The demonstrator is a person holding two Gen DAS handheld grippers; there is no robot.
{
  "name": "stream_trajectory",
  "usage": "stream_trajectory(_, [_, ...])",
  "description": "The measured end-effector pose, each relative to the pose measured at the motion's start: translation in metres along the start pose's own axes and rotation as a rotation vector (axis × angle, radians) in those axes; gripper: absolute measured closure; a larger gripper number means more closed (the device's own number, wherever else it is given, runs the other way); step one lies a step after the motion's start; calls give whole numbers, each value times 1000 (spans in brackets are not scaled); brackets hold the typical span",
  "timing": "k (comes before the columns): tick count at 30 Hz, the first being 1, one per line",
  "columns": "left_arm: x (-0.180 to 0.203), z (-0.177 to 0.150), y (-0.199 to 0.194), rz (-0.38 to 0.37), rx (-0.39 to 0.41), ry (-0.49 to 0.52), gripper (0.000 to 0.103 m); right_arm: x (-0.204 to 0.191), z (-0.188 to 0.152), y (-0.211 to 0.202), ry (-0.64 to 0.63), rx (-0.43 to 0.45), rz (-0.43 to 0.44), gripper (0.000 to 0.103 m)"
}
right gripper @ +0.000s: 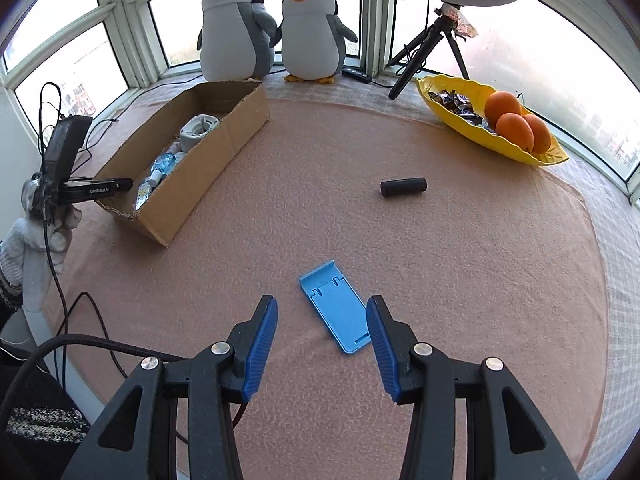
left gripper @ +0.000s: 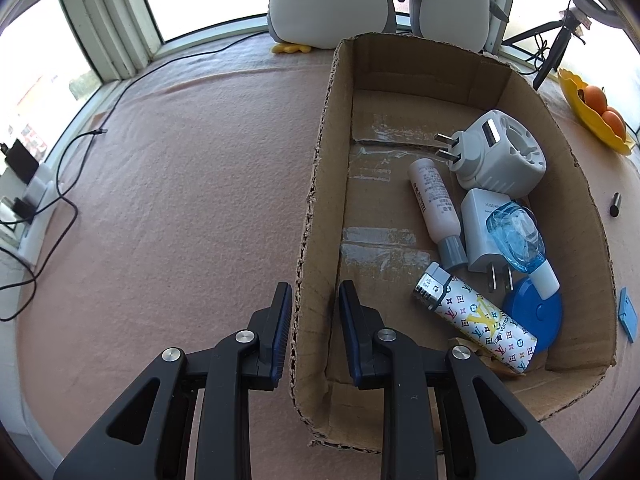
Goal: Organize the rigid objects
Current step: 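Move the right tool to the blue phone stand and grasp it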
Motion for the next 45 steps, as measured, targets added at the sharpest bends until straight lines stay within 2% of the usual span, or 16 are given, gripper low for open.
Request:
stream_trajectory(5, [-1, 0, 0, -1, -2, -4, 80, 0, -6, 24, -49, -49, -16, 60])
stream_trajectory(8, [-1, 0, 0, -1, -2, -4, 80, 0, -10, 40, -94, -74, -39, 51])
stream_trajectory(22, [-3, -1, 0, -12, 0, -13, 80, 10, -6, 79, -178, -148, -103, 51])
stream_trajectory(27, [-3, -1, 0, -14, 1, -15, 80, 17, -1, 82, -135, -156, -95, 51])
stream_trajectory(31, [-3, -2, 1, -17, 2, -17, 80, 32, 5, 85, -34, -182, -70, 51])
stream_trajectory(34, [-4, -2, 1, -16, 2, -17, 80, 34, 3, 82, -11, -177, -68, 59])
stream_trajectory(36, [-4, -2, 1, -15, 2, -17, 80, 36, 2, 80, 4, -171, -71, 70])
stream_trajectory(45, [-4, -2, 1, -16, 3, -18, 80, 35, 2, 72, 80, -140, -53, 70])
Point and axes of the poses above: each gripper's, at about its wrist camera, not at the fingertips, and y roughly the way its jaws point, x to its right, z to its top, the point moved 9 cm from there along y, roughly the way its jaws point, and after that the axes turned 15 degrees about y, right-handed, at the moved point
